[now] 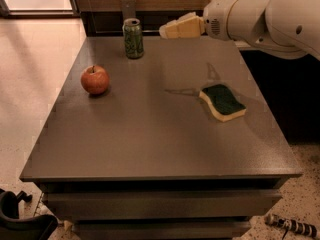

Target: Pick green can

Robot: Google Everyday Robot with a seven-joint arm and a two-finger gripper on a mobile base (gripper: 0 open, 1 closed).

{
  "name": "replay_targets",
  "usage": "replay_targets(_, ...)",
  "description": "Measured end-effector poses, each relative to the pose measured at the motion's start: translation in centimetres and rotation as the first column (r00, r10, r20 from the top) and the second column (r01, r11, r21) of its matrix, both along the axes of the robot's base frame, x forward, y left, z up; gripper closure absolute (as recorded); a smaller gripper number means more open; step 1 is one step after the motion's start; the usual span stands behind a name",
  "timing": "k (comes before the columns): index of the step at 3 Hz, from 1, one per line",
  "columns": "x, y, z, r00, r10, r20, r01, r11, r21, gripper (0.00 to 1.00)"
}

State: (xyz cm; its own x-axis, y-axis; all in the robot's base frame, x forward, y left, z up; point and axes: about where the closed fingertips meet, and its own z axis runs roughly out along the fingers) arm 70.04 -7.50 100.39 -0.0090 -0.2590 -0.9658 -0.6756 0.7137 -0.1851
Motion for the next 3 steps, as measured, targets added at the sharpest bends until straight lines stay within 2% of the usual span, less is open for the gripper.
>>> replay_targets(1,6.6,3.5,-1.6,0.9996,-0.002,-0.027,0.003,1.0,0.012,0.0)
replay_targets(2,10.6,6.2,-2.6,0.9994,0.018,-0.03,-0.017,0.999,0.044,0.0)
replay_targets(3,13.0,8.4,-4.0,0.9985,0.045,-0.031,-0.042,0.995,0.086,0.0)
